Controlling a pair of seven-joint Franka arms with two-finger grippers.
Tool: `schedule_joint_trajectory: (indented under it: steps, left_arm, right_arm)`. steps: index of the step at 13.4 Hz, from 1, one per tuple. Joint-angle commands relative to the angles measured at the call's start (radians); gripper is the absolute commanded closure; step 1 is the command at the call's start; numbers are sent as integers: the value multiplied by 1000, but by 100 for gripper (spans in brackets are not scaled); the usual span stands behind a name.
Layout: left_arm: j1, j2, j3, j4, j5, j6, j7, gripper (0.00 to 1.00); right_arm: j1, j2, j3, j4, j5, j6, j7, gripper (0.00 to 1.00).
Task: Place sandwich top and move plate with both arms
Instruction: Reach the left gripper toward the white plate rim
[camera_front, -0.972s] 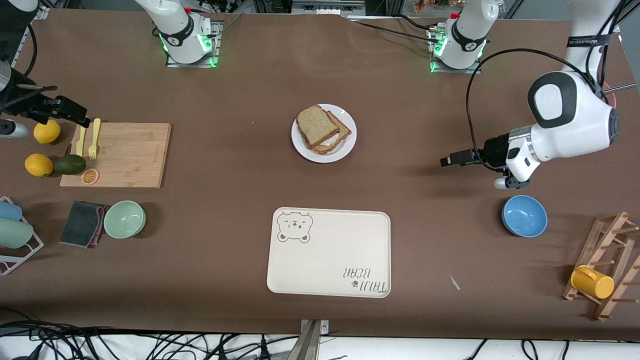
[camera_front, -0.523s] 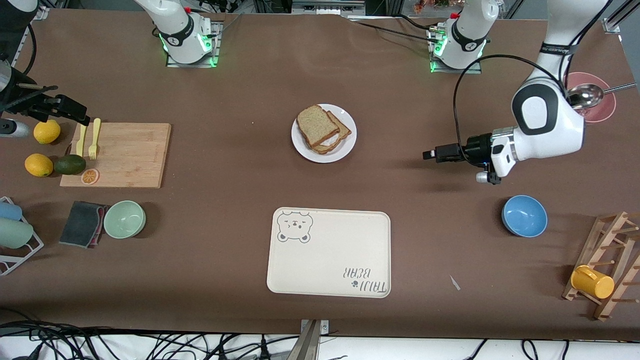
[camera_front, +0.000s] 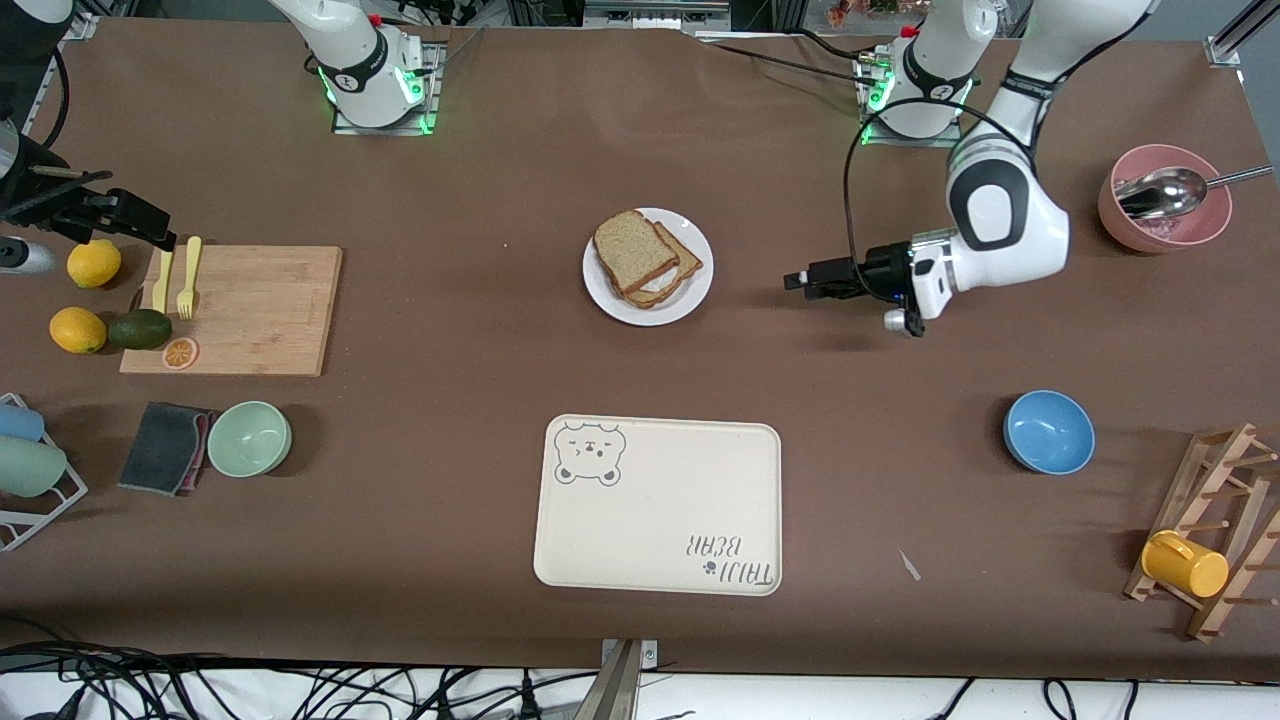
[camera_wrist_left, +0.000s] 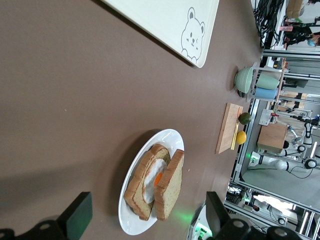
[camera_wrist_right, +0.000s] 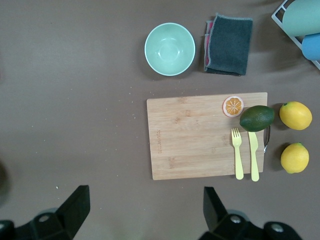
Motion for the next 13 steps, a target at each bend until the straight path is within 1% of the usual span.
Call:
schedule_joint_trajectory:
  steps: [1, 3, 5, 7, 8, 9, 10, 13]
  left_arm:
    - [0, -25, -65, -78, -161, 72, 137, 0]
    - [0, 4, -131, -97, -290, 122, 232, 0]
    - [0, 63, -188, -97, -397, 174, 324, 0]
    - [-2, 126, -234, -95, -543, 218, 467, 0]
    - [-2, 144, -250, -91, -600, 229, 524, 0]
    - [-5, 159, -253, -87, -625, 232, 545, 0]
    - [-12, 170, -253, -83, -630, 232, 546, 0]
    - [-78, 187, -253, -43, -724, 277, 547, 0]
  right_arm:
    - [-5, 0, 3, 13, -6, -17, 9, 0]
    - [-7, 0, 3, 13, -6, -17, 9, 0]
    - [-7, 0, 3, 13, -6, -19, 9, 0]
    - [-7, 0, 3, 13, -6, -19, 9, 0]
    - [-7, 0, 3, 12, -4, -19, 9, 0]
    - [-7, 0, 1, 13, -4, -19, 9, 0]
    - [-7, 0, 3, 13, -4, -19, 9, 0]
    - [-7, 0, 1, 13, -4, -19, 9, 0]
